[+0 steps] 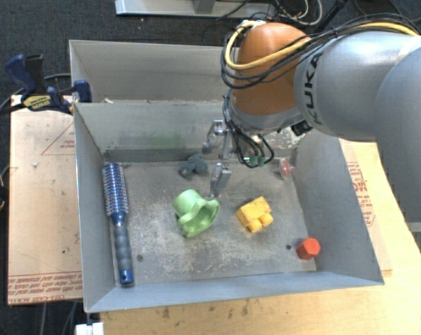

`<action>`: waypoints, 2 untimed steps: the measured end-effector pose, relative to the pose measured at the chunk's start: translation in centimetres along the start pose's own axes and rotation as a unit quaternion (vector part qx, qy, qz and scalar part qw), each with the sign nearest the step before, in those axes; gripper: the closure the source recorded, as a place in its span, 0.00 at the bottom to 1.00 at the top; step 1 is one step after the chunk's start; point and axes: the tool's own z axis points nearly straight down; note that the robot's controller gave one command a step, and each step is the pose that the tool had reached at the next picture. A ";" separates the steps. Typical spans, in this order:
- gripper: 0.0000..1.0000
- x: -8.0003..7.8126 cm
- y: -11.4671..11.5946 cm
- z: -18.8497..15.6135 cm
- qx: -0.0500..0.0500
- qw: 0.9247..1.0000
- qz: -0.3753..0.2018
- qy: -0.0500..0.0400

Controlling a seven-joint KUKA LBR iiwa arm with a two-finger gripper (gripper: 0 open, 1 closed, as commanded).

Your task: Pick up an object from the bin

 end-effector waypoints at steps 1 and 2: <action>0.00 4.5 0.6 8.4 0.000 0.991 -0.132 -0.004; 0.00 8.3 4.0 6.3 0.000 0.977 -0.215 -0.003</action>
Offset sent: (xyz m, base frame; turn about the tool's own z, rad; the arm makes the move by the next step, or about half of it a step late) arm -0.0457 0.0051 -0.0837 -0.2660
